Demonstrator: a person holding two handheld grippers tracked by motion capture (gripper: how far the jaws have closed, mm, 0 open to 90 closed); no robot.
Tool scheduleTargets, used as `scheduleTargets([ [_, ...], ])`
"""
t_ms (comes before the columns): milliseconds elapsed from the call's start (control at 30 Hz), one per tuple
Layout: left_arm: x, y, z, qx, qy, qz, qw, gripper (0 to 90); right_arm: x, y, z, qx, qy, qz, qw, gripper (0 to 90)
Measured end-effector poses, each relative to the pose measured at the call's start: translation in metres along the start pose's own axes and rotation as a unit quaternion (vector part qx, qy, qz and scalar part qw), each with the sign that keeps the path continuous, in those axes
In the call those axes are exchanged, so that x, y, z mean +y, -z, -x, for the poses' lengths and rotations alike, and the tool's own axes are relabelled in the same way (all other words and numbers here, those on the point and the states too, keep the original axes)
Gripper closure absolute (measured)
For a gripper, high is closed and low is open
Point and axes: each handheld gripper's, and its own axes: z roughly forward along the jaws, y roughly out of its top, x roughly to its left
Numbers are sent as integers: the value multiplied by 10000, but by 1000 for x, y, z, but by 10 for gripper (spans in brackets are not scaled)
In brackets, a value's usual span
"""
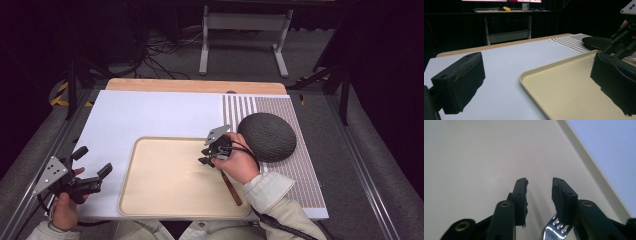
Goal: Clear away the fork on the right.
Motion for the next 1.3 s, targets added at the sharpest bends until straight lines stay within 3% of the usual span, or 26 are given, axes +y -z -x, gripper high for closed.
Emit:
scheduleTargets([
  [133,0,0,0,-2,-1,1,10000,1,-3,-8,3,-23,114,-118,9999,864],
  [200,0,0,0,-7,-2,-8,10000,1,-5,-12,4,-19,131,-226,9997,895],
  [767,0,0,0,-9,-10,-6,10000,1,-13,-22,9,-104,73,-435,9990,897],
  [1300,0,0,0,-10,-19,-10,10000,1,-22,-10,23,-436,-25,-655,9969,897],
])
